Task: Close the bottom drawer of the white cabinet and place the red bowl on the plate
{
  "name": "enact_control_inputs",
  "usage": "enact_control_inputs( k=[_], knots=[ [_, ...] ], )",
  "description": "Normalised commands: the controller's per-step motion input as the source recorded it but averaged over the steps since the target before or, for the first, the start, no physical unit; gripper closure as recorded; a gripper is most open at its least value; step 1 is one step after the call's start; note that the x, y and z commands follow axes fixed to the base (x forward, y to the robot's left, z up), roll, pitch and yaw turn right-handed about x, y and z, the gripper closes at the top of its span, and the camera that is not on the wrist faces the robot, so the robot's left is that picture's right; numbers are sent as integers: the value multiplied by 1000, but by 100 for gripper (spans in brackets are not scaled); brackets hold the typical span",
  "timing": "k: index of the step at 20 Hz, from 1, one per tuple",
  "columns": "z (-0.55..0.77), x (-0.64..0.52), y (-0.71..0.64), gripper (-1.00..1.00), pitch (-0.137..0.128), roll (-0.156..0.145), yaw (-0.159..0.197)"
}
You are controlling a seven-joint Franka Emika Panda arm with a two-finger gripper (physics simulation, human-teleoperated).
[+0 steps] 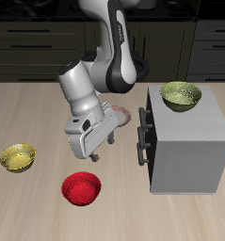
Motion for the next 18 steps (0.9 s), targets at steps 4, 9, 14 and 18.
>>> enact_control_inputs(
  k=[4, 9, 14, 18],
  knots=[
    [307, -113, -336, -100, 154, -31, -404],
    [247, -73, -267, -100, 82, -24, -266],
    [240, -32, -184, -100, 40, -6, -226],
    [183, -16, -172, -100, 67, 16, -299]
  ],
)
